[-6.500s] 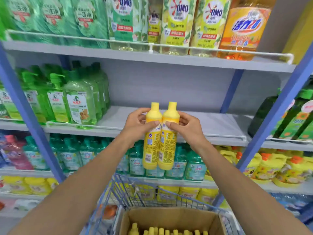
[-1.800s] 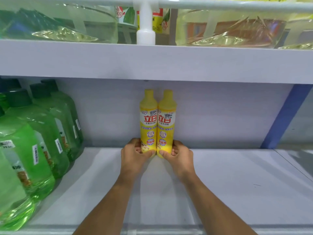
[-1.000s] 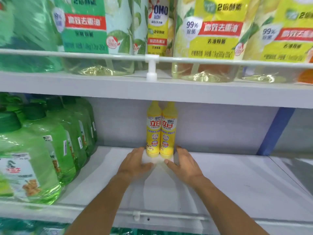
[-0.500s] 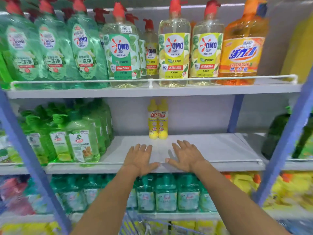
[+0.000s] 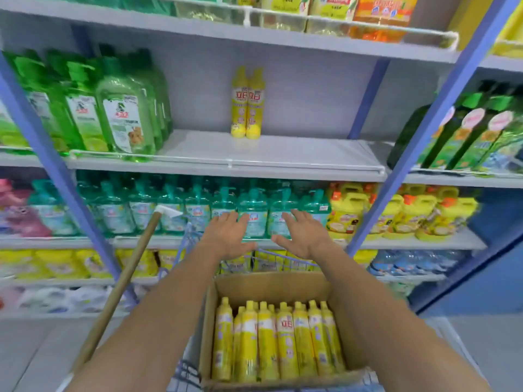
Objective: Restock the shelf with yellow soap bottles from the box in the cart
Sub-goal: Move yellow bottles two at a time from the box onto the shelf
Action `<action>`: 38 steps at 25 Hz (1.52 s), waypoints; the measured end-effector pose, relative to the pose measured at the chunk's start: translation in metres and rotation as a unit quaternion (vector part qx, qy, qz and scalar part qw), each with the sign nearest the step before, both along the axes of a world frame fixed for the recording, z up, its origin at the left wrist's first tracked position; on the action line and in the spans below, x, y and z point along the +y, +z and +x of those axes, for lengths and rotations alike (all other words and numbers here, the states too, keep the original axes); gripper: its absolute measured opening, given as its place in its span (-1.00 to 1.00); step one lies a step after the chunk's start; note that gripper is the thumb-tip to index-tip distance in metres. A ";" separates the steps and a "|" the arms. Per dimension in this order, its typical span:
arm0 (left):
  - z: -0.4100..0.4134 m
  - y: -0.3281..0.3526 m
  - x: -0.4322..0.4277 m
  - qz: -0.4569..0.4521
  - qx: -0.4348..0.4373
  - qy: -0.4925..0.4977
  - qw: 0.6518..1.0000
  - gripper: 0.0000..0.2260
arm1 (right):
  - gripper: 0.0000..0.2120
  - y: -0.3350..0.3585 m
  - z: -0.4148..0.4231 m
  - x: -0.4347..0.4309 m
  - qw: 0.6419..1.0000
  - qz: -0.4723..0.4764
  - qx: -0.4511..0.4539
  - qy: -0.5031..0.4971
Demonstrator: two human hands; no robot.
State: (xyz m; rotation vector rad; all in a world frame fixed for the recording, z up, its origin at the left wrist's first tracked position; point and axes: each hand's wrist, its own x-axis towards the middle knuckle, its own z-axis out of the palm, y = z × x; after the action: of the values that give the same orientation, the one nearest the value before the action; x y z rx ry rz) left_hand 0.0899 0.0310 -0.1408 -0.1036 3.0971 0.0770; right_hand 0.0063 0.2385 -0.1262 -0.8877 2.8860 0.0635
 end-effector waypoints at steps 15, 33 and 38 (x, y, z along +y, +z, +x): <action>0.021 -0.220 0.077 0.116 -0.283 0.051 0.951 -0.31 | -0.24 -0.217 0.011 0.084 0.967 0.077 -0.244 -0.010; -0.047 -0.384 0.063 0.241 -0.227 0.177 0.927 -0.48 | -0.41 -0.388 -0.064 0.085 0.946 0.026 -0.311 -0.086; -0.041 -0.387 0.068 0.304 -0.194 0.273 0.892 -0.45 | -0.48 -0.392 -0.067 0.085 0.941 -0.006 -0.317 -0.116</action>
State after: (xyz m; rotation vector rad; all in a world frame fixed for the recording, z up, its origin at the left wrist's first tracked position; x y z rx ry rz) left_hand 0.0492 0.0988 -0.5280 -0.8354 2.4123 0.9014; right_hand -0.0606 0.3233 -0.5181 -0.4439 2.3537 -0.2210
